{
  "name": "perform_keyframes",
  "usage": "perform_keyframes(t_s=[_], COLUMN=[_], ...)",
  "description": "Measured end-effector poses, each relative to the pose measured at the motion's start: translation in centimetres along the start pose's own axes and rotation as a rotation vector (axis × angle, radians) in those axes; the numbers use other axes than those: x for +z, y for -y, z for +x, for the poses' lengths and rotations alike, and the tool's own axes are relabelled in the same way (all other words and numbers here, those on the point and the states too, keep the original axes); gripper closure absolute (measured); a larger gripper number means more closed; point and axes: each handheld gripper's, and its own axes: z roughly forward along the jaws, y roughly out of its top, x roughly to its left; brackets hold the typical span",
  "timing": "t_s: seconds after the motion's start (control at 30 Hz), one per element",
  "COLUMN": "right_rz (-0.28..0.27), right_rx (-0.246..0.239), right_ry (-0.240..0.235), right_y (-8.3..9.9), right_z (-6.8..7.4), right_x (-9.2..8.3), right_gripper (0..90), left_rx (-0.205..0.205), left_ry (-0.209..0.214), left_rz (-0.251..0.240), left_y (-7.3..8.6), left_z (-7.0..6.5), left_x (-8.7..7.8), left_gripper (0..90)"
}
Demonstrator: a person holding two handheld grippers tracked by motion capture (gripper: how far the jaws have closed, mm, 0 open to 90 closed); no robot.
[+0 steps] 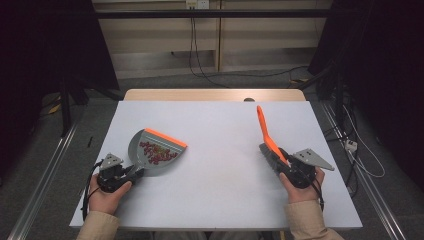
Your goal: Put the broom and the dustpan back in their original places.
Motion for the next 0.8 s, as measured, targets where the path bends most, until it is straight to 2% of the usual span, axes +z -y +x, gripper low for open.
perform_keyframes(t_s=[0.23, 0.47, 0.6, 0.67, 0.8], right_rz=[0.001, 0.006, 0.004, 0.014, 0.041], right_rx=[0.010, 0.008, -0.007, -0.031, -0.054], right_ry=[0.051, 0.093, 0.128, 0.160, 0.172], right_y=[0.4, 0.5, 0.6, 0.6, 1.1], right_z=[-1.5, -2.3, -2.8, -2.9, -2.7], right_x=[-0.4, -0.5, -0.4, -0.3, 0.1], right_gripper=[71.0, 71.0, 71.0, 71.0, 70.9], left_rx=[-0.023, -0.033, -0.034, -0.036, -0.035], left_ry=[-0.009, -0.005, 0.015, 0.024, 0.036], left_rz=[-0.005, -0.008, -0.015, -0.020, -0.022], left_y=[0.1, 0.2, 0.3, 0.4, 0.5], left_z=[-0.1, -0.3, -0.6, -0.8, -1.1], left_x=[0.1, 0.1, -0.1, -0.2, -0.4], left_gripper=[62.8, 62.4, 62.0, 61.0, 59.3])
